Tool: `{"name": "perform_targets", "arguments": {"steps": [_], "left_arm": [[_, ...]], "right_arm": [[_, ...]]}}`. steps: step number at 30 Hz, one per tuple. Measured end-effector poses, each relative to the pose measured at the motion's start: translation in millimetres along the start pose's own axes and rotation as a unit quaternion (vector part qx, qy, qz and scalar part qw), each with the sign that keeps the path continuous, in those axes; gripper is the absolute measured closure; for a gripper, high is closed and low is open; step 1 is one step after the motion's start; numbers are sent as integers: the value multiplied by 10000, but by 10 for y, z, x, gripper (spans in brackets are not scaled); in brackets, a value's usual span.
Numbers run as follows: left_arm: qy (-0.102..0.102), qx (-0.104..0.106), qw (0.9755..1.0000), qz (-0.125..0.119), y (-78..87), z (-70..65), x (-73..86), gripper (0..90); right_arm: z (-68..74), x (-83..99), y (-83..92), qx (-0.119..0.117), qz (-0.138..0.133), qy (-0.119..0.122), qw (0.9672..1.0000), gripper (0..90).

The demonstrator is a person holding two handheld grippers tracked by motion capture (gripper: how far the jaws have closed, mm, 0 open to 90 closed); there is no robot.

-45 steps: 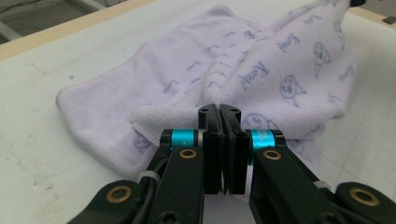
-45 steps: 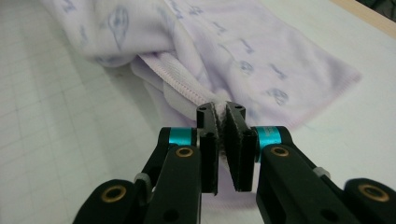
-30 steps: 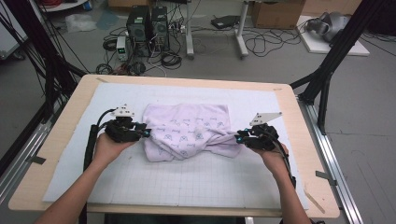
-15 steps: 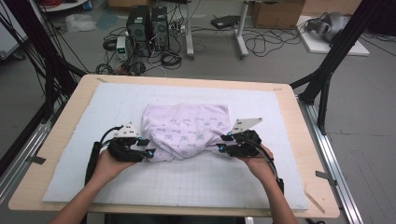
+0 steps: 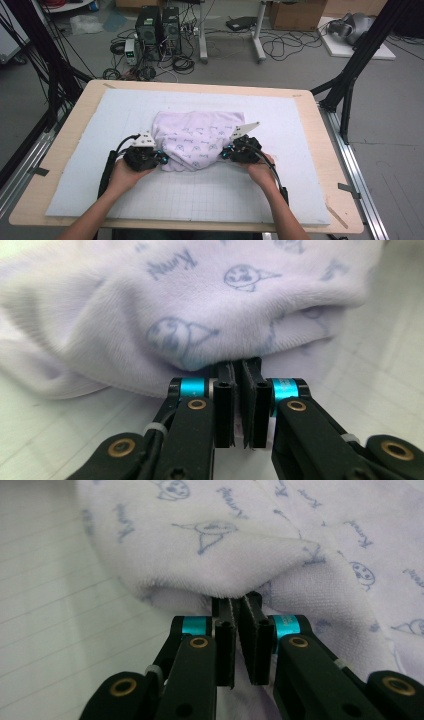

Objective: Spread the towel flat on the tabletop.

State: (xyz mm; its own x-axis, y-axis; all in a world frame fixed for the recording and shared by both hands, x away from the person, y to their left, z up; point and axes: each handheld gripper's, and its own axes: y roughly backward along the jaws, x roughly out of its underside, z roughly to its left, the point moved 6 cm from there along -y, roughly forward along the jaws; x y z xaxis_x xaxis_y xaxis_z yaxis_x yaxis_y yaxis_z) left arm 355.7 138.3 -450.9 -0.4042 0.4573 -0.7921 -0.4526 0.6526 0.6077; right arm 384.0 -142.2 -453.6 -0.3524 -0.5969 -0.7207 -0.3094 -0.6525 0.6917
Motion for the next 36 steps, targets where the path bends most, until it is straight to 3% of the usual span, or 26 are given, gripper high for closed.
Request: {"name": "perform_targets", "arguments": {"steps": [4, 10, 12, 17, 19, 22, 25, 27, 30, 33, 36], "left_arm": [[16, -59, 9996, -283, 315, 18, -89, 851], [-125, -239, 9970, -728, 753, -19, -261, 853], [-156, -275, 9960, -830, 863, -33, -310, 854], [-142, -372, 9938, -1039, 1009, -23, -396, 855], [-128, -426, 9940, -999, 946, 23, -417, 855], [-53, -581, 9953, -775, 692, 146, -444, 855], [197, -691, 9961, -517, 353, 347, -448, 855], [312, -823, 9956, -316, 138, 477, -406, 854], [485, -838, 9953, -23, -85, 610, -302, 847], [600, -828, 9948, 0, -92, 653, -275, 765], [566, -836, 9947, -209, 63, 627, -305, 625]], "right_arm": [[108, -11, 233, 16, -125, 162, 9998, 861], [294, -16, 581, 2, -273, 381, 9989, 865], [343, -17, 687, -86, -335, 397, 9986, 866], [329, -35, 984, 53, -500, 465, 9977, 867], [238, -48, 1064, 147, -574, 426, 9973, 867], [51, -49, 1020, 300, -437, 288, 9982, 867], [-203, -6, 812, 444, -143, 34, 9989, 867], [-354, 47, 644, 418, 34, -198, 9989, 865], [-495, 110, 458, 396, 183, -419, 9982, 840], [-534, 116, 426, 468, 65, -486, 9977, 745], [-461, 92, 526, 514, -165, -363, 9979, 705]]}}
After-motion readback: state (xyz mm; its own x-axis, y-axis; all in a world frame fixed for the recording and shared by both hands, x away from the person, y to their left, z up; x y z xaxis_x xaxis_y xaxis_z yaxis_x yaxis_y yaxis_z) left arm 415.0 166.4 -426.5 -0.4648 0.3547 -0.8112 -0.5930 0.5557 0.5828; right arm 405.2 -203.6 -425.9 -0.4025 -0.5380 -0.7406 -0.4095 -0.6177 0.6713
